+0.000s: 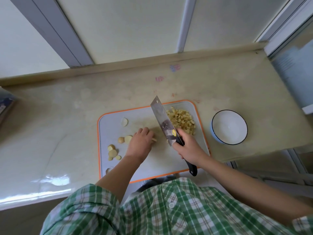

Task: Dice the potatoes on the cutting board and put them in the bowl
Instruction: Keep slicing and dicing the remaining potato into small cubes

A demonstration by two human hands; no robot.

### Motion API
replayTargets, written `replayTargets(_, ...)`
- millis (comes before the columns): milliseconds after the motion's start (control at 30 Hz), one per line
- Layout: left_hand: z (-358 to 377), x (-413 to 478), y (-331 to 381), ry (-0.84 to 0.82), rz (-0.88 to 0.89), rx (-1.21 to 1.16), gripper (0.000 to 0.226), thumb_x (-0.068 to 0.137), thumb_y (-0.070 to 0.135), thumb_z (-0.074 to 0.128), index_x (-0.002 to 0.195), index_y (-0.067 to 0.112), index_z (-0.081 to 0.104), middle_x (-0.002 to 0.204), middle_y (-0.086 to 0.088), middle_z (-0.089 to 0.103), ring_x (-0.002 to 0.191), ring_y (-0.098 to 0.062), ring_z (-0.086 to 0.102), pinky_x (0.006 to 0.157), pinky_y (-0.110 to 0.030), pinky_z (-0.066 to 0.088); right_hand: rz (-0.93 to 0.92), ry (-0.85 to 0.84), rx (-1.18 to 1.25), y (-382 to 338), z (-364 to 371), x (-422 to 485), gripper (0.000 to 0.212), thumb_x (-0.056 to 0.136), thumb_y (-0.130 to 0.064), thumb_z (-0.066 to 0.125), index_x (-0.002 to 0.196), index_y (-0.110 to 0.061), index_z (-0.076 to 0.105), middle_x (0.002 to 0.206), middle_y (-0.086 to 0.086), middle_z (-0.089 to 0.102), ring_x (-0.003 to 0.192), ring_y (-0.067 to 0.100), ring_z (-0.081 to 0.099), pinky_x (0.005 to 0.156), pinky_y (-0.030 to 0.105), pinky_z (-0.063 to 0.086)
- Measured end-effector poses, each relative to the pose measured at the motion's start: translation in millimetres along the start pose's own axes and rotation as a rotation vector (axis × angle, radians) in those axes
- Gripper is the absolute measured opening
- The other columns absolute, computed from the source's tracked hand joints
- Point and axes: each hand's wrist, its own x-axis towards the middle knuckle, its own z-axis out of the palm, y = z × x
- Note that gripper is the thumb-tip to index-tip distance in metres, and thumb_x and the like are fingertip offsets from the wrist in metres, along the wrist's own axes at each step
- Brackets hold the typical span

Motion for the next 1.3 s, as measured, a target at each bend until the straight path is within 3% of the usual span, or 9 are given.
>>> replayTargets(133, -2, -11, -5, 0.054, -0.079, -0.036, 0.054, 0.062, 0.024, 0.077, 0.111, 0.01, 0.06, 0.106, -0.01, 0.054, 0.095, -0.033, 0.052, 0.075, -0.041, 0.048, -0.01, -0.032, -0.046, -1, 5, 2, 0.01, 0.09, -0.014, 0.054, 0.096, -0.021, 0.054, 0.068, 0.005, 0.047, 0.055, 0.018, 0.044, 0.046, 0.032, 0.042)
replayTargets(267, -3, -18, -13, 0.052, -0.196, -0.116, 0.049, 0.072, 0.013, 0.068, 0.12, 0.008, 0.057, 0.109, -0.014, 0.05, 0.098, -0.032, 0.049, 0.08, -0.038, 0.046, -0.024, -0.031, -0.133, 5, 6, 3, 0.01, 0.085, -0.014, 0.055, 0.093, -0.019, 0.053, 0.065, 0.001, 0.042, 0.056, 0.018, 0.043, 0.052, 0.035, 0.04)
replayTargets(400, -3, -15, -10, 0.045, -0.199, -0.207, 0.042, 0.078, 0.002, 0.061, 0.12, 0.006, 0.06, 0.107, -0.016, 0.053, 0.098, -0.035, 0.054, 0.083, -0.039, 0.044, -0.001, -0.025, -0.186, 11, 10, 0, 0.016, 0.082, -0.014, 0.056, 0.081, -0.027, 0.049, 0.057, -0.008, 0.04, 0.051, 0.015, 0.039, 0.049, 0.04, 0.042)
replayTargets(600, -4, -11, -6, 0.035, -0.091, -0.205, 0.055, 0.074, 0.0, 0.064, 0.127, 0.013, 0.057, 0.111, -0.018, 0.047, 0.085, -0.036, 0.056, 0.076, -0.039, 0.047, -0.012, -0.026, -0.215, 16, 15, -4, 0.007, 0.082, -0.014, 0.055, 0.083, -0.015, 0.048, 0.058, -0.004, 0.039, 0.05, 0.012, 0.035, 0.05, 0.035, 0.033)
replayTargets(700, -3, -10, -8, 0.013, -0.059, -0.18, 0.041, 0.08, 0.006, 0.067, 0.12, 0.013, 0.064, 0.114, -0.016, 0.048, 0.089, -0.035, 0.057, 0.08, -0.039, 0.049, -0.018, -0.019, -0.216, 13, 16, -3, 0.008, 0.082, -0.013, 0.055, 0.083, -0.011, 0.047, 0.058, -0.004, 0.038, 0.052, 0.012, 0.032, 0.053, 0.033, 0.027)
replayTargets(900, 0, -3, -4, 0.09, -0.225, -0.302, 0.033, 0.087, 0.025, 0.069, 0.117, 0.01, 0.067, 0.103, -0.013, 0.053, 0.08, -0.035, 0.06, 0.074, -0.036, 0.046, 0.016, -0.03, -0.177, 11, 12, 2, 0.007, 0.084, -0.015, 0.054, 0.09, -0.012, 0.05, 0.06, -0.002, 0.039, 0.051, 0.016, 0.037, 0.051, 0.033, 0.034)
replayTargets(1067, 0, -4, -5, 0.159, -0.308, -0.266, 0.045, 0.089, 0.024, 0.066, 0.13, 0.012, 0.054, 0.11, -0.013, 0.049, 0.094, -0.034, 0.056, 0.077, -0.04, 0.046, 0.015, -0.021, -0.175, 10, 11, 4, 0.01, 0.084, -0.015, 0.054, 0.09, -0.009, 0.05, 0.06, -0.002, 0.038, 0.053, 0.017, 0.038, 0.052, 0.036, 0.038)
replayTargets(1300, 2, -9, -11, 0.166, -0.254, -0.248, 0.04, 0.085, 0.022, 0.07, 0.123, 0.014, 0.062, 0.105, -0.011, 0.054, 0.1, -0.031, 0.054, 0.075, -0.036, 0.044, 0.027, -0.035, -0.179, 13, 17, 2, 0.013, 0.084, -0.014, 0.054, 0.094, -0.006, 0.051, 0.06, 0.0, 0.04, 0.051, 0.015, 0.035, 0.051, 0.034, 0.034)
